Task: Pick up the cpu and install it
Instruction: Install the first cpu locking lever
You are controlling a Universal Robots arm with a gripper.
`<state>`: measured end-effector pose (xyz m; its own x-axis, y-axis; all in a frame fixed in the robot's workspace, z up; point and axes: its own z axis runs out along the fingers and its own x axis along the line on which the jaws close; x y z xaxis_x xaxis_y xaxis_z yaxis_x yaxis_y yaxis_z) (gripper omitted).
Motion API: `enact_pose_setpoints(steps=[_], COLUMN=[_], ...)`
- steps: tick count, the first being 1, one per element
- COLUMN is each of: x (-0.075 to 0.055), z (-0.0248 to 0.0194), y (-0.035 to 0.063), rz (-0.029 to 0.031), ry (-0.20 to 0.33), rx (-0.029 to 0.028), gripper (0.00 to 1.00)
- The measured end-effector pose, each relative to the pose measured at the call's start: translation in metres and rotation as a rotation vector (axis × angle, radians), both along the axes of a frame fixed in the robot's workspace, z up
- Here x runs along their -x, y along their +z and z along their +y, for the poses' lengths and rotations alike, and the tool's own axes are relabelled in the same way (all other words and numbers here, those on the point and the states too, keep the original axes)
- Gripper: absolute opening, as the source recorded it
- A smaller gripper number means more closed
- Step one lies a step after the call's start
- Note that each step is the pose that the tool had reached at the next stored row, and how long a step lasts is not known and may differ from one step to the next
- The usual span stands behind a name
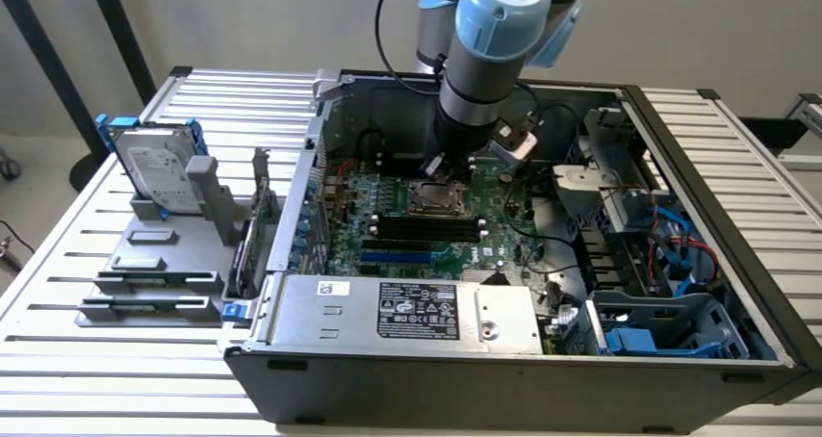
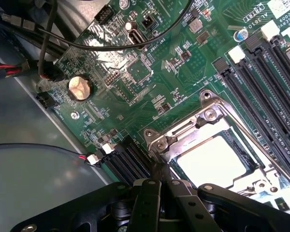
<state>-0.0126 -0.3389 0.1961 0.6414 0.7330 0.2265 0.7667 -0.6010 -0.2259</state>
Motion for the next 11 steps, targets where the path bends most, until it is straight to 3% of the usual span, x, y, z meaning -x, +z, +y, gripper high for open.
enact_pose_setpoints(steps=[11], x=[-0.0002], z=[0.0003], y=[-0.0023], rz=[-0.0001], ry=[0.000], rx=[-0.0004], gripper=[0.11])
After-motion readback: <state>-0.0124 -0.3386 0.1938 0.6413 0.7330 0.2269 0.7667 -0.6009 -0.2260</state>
